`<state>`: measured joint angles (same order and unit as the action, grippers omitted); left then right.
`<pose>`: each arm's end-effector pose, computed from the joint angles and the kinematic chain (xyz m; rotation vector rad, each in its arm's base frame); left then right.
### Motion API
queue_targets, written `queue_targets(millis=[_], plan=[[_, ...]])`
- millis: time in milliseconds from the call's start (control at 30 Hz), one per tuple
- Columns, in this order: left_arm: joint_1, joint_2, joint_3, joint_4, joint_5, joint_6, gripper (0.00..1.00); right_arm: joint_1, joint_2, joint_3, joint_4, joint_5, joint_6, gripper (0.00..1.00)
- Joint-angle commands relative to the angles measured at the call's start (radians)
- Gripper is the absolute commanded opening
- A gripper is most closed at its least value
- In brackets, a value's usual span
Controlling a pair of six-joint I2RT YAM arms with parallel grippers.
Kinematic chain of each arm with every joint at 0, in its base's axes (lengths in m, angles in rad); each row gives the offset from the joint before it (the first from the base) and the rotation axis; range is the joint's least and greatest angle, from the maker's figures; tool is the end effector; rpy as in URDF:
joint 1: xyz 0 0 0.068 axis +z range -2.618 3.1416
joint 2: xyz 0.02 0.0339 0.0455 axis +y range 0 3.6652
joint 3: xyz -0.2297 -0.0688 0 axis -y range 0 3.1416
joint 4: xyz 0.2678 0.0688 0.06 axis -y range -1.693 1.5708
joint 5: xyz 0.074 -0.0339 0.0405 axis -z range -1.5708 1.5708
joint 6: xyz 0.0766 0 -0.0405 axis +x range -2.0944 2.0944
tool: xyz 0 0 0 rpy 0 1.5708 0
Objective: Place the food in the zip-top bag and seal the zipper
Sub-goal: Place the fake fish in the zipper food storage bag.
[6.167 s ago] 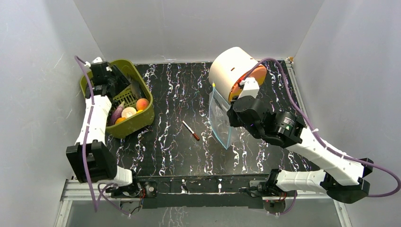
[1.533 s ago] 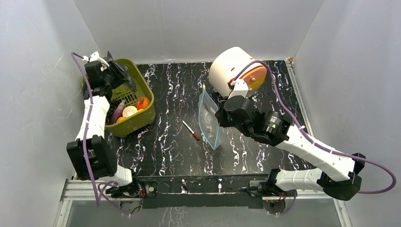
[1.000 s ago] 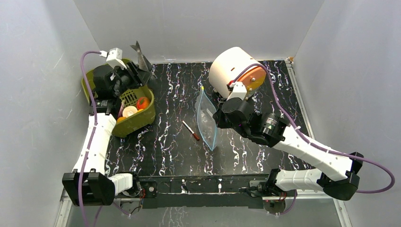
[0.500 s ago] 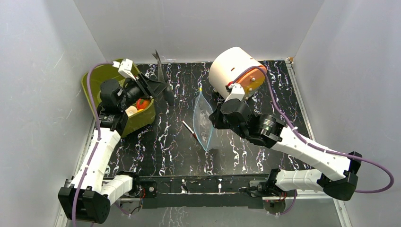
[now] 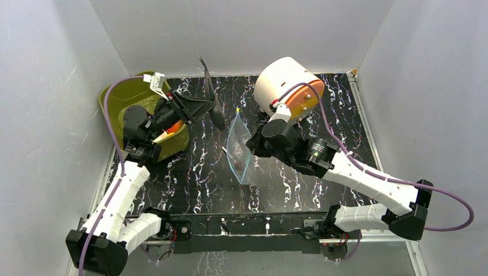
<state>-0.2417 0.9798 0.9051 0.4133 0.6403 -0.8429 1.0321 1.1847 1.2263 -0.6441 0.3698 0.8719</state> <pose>0.2719 -0.1142 0.3891 0.1947 1.4084 -1.3042 0.1871 0.2591 0.3150 0.0397 2.2132 0.7047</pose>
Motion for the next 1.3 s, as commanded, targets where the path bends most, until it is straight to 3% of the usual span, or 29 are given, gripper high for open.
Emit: queue_targets(millis=[0, 300, 500, 767, 1000, 1167, 1267], plan=[[-0.024, -0.033, -0.017, 0.184, 0.034, -0.071, 0.05, -0.005, 0.004, 0.012, 0.097, -0.015, 0.041, 0.0], [-0.103, -0.013, -0.068, 0.279, 0.032, -0.057, 0.05, -0.004, 0.012, 0.035, 0.157, -0.049, 0.078, 0.0], [-0.141, -0.002, -0.1, 0.247, 0.039, 0.067, 0.05, -0.004, 0.004, 0.047, 0.165, -0.046, 0.086, 0.0], [-0.155, 0.0, -0.195, 0.388, 0.151, 0.159, 0.06, -0.005, -0.029, 0.044, 0.175, -0.032, 0.09, 0.0], [-0.165, -0.013, -0.186, 0.285, 0.195, 0.257, 0.11, -0.005, -0.054, 0.03, 0.185, -0.001, 0.087, 0.0], [-0.17, -0.016, -0.219, 0.339, 0.227, 0.243, 0.23, -0.006, -0.071, 0.013, 0.22, 0.004, 0.085, 0.0], [-0.172, -0.019, -0.206, 0.292, 0.244, 0.263, 0.49, -0.006, -0.077, 0.016, 0.226, 0.006, 0.079, 0.0]])
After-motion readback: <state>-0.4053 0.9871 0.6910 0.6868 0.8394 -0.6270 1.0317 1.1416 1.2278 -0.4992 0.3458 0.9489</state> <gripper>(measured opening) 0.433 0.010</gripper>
